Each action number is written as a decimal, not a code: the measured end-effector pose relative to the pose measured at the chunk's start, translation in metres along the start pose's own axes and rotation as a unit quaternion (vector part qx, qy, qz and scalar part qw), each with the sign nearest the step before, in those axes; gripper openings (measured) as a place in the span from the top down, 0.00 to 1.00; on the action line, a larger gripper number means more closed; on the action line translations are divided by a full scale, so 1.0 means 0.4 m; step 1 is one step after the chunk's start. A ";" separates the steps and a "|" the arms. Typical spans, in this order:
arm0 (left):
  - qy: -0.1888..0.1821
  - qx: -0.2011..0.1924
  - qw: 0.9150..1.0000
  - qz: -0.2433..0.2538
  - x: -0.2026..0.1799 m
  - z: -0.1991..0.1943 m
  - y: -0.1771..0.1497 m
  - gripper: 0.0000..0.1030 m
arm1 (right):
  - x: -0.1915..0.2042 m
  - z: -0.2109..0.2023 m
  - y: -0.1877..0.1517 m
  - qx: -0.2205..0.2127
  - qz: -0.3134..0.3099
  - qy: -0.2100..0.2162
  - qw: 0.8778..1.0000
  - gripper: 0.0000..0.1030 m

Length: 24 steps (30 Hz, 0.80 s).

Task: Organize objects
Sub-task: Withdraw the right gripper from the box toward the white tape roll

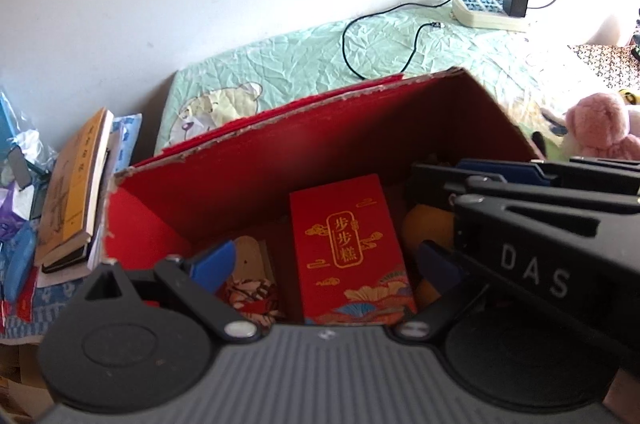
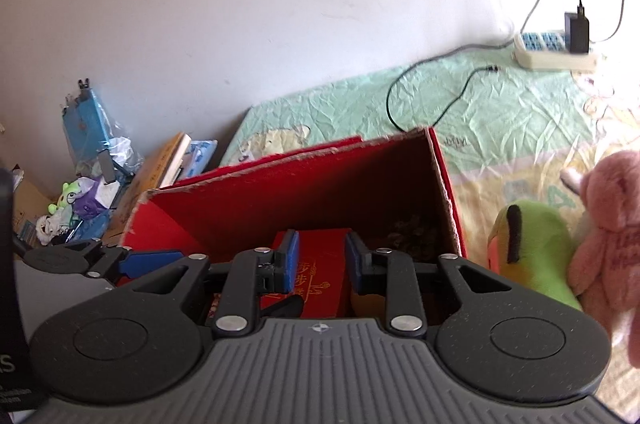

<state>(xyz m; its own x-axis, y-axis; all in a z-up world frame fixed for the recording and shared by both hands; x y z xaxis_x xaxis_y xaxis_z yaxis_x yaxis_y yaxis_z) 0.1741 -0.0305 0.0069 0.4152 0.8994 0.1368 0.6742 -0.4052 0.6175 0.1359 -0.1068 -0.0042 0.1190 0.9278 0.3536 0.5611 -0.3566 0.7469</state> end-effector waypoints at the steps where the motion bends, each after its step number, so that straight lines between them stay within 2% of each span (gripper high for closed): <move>1: -0.001 -0.002 1.000 -0.002 -0.002 -0.011 -0.002 0.05 | 0.005 -0.011 0.000 -0.005 -0.002 0.000 1.000 0.72; 13: 0.024 -0.026 0.999 -0.014 -0.014 -0.135 -0.051 0.05 | 0.017 -0.117 -0.027 -0.040 -0.011 0.021 0.999 0.62; 15: 0.026 -0.027 0.999 -0.019 -0.016 -0.148 -0.060 0.05 | 0.016 -0.132 -0.035 -0.044 -0.013 0.020 0.999 0.56; 24: 0.031 -0.011 0.999 -0.037 -0.035 -0.171 -0.107 0.05 | -0.010 -0.177 -0.079 -0.032 -0.006 0.026 0.999 0.56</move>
<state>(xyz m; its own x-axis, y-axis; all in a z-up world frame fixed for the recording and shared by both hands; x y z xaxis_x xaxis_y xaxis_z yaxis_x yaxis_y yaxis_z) 0.0979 -0.0146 0.0315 0.3262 0.9352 0.1382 0.6879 -0.3351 0.6438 0.0597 -0.1067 0.0105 0.0687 0.9260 0.3711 0.5090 -0.3525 0.7853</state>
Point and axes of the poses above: each gripper's, at about its wrist camera, not at the fingertips, and z roughly the way its jaws point, x to its left, y to its top, the point moved 1 cm from there along z, roughly the way its jaws point, and after that the axes turned 3 degrees about -x, right-handed, at the moved point
